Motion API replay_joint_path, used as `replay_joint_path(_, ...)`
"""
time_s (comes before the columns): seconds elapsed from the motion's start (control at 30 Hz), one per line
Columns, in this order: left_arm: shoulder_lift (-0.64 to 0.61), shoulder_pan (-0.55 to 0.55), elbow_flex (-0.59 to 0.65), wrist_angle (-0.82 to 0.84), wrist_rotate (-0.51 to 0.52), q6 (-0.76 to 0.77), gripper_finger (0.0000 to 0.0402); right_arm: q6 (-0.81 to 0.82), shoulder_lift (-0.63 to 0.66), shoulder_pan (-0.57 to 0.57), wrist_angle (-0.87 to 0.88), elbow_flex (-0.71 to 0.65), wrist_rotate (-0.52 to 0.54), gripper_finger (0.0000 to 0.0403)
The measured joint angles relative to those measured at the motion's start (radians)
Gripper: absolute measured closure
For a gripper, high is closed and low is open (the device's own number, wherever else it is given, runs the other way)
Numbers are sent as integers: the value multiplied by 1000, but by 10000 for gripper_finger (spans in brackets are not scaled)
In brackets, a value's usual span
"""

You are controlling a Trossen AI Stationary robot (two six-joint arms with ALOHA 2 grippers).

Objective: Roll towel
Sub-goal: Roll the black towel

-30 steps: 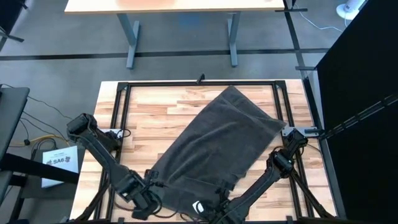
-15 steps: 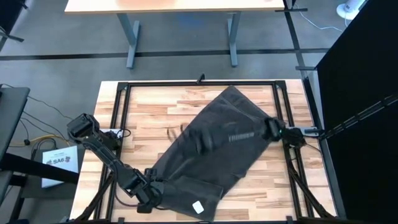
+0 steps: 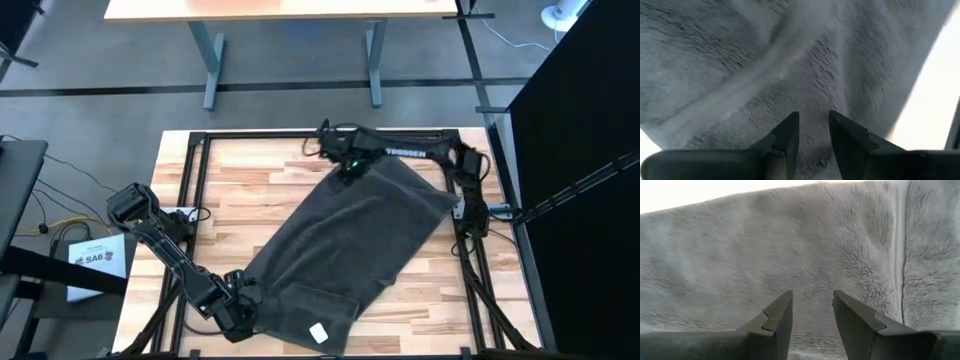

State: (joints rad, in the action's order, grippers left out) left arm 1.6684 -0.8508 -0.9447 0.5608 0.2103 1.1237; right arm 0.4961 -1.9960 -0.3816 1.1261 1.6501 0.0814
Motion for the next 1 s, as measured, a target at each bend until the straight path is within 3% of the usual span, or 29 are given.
replay_joint_path(0.2,0,30,0,-3,0,74,311,-130,48,-127,-69,-189,-54,276)
replay_joint_path(0.4,0,28,0,-19,-4,139,311,-175,47,-198,-237,-293,-197,276)
replay_joint_path(0.73,0,21,0,-86,-22,173,311,-215,26,-291,-281,-288,-298,276)
replay_joint_path(1.0,-1,21,-8,-91,-22,205,311,-342,-101,-308,-128,-201,-345,276)
